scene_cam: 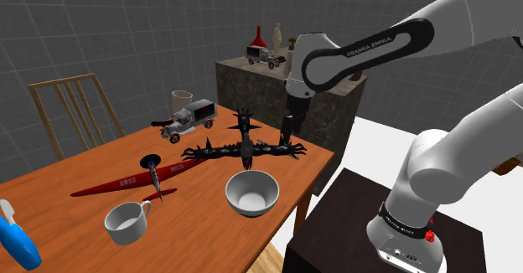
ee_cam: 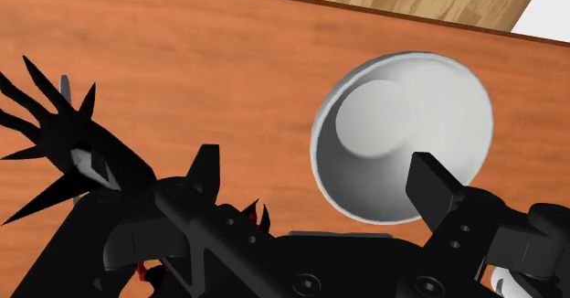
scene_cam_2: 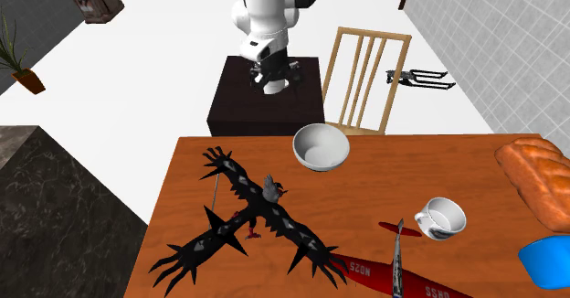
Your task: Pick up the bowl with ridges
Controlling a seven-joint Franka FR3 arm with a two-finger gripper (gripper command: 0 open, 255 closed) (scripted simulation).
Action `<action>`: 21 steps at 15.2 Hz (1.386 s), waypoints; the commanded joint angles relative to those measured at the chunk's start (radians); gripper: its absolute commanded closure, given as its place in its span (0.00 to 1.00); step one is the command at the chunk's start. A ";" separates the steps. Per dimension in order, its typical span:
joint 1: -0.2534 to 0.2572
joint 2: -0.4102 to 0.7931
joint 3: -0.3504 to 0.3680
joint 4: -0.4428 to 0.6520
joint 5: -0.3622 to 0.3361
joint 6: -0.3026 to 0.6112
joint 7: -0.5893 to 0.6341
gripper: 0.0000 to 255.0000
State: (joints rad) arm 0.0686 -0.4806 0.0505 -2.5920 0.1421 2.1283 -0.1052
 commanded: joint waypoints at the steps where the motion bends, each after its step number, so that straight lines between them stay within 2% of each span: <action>1: 0.011 0.067 0.001 -0.013 0.022 0.082 -0.011 0.00; 11: 0.076 0.460 0.015 0.042 0.183 0.419 -0.114 0.00; 19: 0.080 0.570 0.025 0.038 0.236 0.530 -0.167 0.00; 21: 0.079 0.570 0.025 0.038 0.236 0.530 -0.167 0.00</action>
State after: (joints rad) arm 0.1480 0.0862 0.0750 -2.5537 0.3761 2.6539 -0.2703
